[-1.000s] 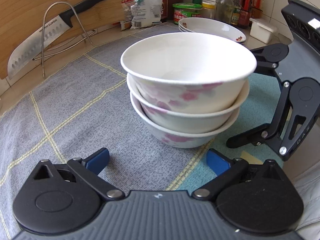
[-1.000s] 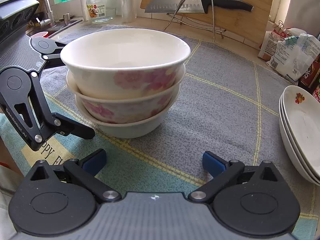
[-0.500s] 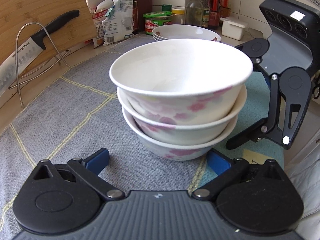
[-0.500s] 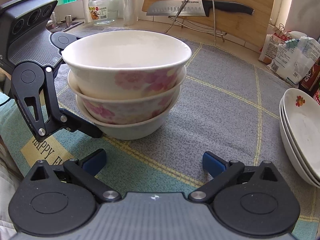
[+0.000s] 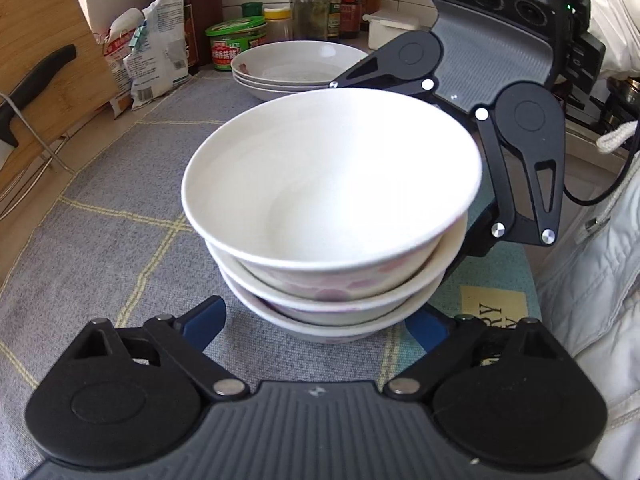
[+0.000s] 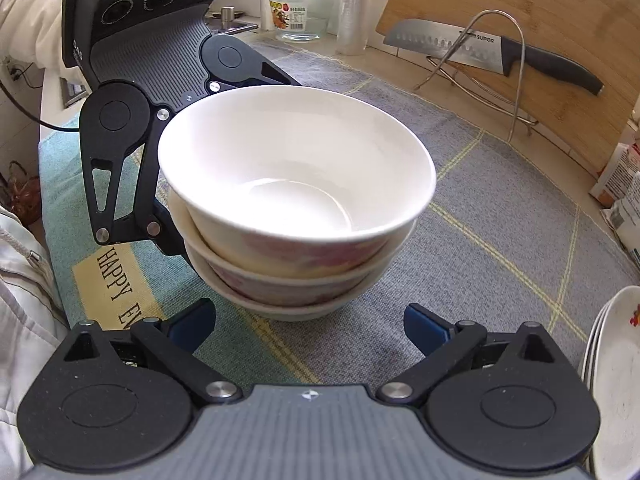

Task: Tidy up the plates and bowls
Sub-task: 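Clamp the bowl stack between both grippers and lift it, then carry the bowl stack with both grippers over the white plate stack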

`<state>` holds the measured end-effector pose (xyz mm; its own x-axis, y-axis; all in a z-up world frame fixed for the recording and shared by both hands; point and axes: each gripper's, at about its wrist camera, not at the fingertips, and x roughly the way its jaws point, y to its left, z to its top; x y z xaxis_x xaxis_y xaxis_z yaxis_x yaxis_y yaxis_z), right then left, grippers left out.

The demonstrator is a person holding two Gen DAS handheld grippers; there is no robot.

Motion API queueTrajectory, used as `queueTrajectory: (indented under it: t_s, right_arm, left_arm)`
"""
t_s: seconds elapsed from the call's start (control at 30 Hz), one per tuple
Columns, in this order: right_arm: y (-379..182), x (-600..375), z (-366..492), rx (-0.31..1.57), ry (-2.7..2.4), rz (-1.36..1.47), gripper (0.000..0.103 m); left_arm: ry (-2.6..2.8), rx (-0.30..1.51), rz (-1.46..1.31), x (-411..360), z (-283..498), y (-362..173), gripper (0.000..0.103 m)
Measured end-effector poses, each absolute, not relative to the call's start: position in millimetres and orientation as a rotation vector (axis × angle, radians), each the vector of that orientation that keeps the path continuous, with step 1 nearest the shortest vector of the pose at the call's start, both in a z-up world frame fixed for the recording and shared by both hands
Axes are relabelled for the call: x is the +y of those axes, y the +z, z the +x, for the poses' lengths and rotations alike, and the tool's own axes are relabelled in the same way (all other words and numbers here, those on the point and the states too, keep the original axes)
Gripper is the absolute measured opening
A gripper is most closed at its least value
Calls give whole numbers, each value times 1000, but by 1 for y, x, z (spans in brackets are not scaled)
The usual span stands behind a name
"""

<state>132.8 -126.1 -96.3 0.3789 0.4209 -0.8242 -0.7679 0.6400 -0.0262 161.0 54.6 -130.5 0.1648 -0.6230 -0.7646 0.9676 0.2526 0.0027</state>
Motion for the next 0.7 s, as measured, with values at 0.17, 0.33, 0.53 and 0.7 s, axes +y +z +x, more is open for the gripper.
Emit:
queueTrajectory:
  t_s: [0.17, 0.33, 0.53, 0.7]
  right_arm:
    - [-93, -124, 137, 888, 835, -456, 96]
    - [-91, -120, 142, 901, 866, -472, 87]
    - [-91, -117, 144, 913, 887, -486, 83]
    - [-91, -116, 146, 920, 894, -495, 82]
  left_arm:
    - [-1286, 738, 609, 50, 162, -127, 91]
    - [-1318, 752, 635, 49, 167, -128, 83]
    - [-1334, 755, 644, 50, 168, -127, 83]
    - [-1345, 758, 657, 51, 168, -126, 82]
